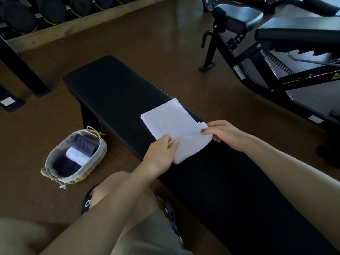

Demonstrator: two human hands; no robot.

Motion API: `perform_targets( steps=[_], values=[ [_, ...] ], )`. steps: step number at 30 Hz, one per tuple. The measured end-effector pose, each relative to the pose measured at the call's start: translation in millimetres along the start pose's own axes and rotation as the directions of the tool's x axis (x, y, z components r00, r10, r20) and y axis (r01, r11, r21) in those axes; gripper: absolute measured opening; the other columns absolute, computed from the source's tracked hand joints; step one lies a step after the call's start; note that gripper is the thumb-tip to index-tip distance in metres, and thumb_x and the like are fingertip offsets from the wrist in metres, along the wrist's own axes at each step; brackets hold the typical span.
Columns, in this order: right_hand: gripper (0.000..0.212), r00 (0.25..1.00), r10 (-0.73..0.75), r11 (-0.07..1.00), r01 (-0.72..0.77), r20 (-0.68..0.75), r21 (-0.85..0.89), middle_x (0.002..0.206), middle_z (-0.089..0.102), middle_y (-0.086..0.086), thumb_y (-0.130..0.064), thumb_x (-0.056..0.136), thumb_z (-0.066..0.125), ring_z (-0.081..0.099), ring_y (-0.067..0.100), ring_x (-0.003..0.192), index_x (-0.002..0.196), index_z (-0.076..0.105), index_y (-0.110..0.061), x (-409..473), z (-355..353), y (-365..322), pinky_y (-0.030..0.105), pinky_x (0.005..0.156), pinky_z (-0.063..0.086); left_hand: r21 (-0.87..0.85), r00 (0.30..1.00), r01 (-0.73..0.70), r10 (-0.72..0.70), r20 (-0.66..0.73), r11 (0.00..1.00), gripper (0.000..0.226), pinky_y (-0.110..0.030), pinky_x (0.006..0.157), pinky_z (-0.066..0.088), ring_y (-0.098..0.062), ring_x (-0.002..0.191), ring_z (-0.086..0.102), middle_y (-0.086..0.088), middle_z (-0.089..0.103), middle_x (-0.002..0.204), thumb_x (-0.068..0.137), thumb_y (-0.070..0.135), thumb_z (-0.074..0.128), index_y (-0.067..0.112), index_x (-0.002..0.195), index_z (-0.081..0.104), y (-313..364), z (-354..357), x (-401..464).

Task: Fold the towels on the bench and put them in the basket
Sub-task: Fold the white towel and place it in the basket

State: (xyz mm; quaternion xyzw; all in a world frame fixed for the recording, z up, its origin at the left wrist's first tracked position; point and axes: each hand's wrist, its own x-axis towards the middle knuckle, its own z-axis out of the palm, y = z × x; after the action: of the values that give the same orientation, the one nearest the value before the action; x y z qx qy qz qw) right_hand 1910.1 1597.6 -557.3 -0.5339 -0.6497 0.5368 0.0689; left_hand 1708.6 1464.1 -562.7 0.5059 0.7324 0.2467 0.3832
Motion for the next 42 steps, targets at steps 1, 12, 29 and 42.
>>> perform_targets(
  steps=[1, 12, 29, 42],
  values=[
    [0.031, 1.000, 0.004, 0.999, -0.003, 0.013, -0.051, 0.078, 0.053, 0.005, -0.022, 0.097, 0.063, 0.049, 0.020, 0.076, 0.067, 0.058, -0.018, -1, -1, -1, 0.035, 0.072, 0.038, 0.008, 1.000, 0.004, -0.004, -0.001, 1.000, 0.029, -0.025, 0.061, 0.035, -0.009, 0.073, 0.049, 0.006, 0.054, 0.083, 0.108, 0.038, 0.043, 0.020, 0.087, 0.050, 0, 1, -1],
    [0.038, 1.000, 0.021, 0.973, -0.020, 0.000, -0.229, 0.077, 0.053, 0.003, -0.038, 0.101, 0.061, 0.053, 0.017, 0.074, 0.073, 0.054, -0.012, -15, -3, 3, 0.032, 0.071, 0.040, 0.096, 0.999, -0.016, 0.012, 0.048, 0.995, 0.032, -0.027, 0.061, 0.037, -0.012, 0.072, 0.051, 0.002, 0.056, 0.083, 0.107, 0.039, 0.045, 0.018, 0.085, 0.052, -5, 10, -9],
    [0.022, 0.917, -0.291, 0.862, 0.127, -0.274, -0.491, 0.099, 0.048, -0.002, -0.023, 0.102, 0.060, 0.050, 0.013, 0.073, 0.086, 0.045, -0.019, -12, 25, 27, 0.022, 0.064, 0.041, 0.433, 1.000, 0.015, -0.008, -0.019, 0.901, 0.027, -0.040, 0.063, 0.051, -0.022, 0.077, 0.062, -0.003, 0.059, 0.091, 0.105, 0.042, 0.045, 0.015, 0.112, 0.044, 4, 8, 8],
    [0.019, 0.696, -0.709, 0.380, 0.515, 0.115, -0.769, 0.101, 0.072, 0.001, -0.001, 0.090, 0.064, 0.067, 0.024, 0.095, 0.100, 0.075, -0.013, -8, 17, 24, 0.042, 0.095, 0.055, 0.822, 0.849, -0.445, 0.459, 0.261, 0.356, 0.032, -0.030, 0.073, 0.038, -0.023, 0.112, 0.050, -0.008, 0.049, 0.130, 0.100, 0.004, 0.047, 0.011, 0.131, 0.046, 15, 16, -8]
  ],
)
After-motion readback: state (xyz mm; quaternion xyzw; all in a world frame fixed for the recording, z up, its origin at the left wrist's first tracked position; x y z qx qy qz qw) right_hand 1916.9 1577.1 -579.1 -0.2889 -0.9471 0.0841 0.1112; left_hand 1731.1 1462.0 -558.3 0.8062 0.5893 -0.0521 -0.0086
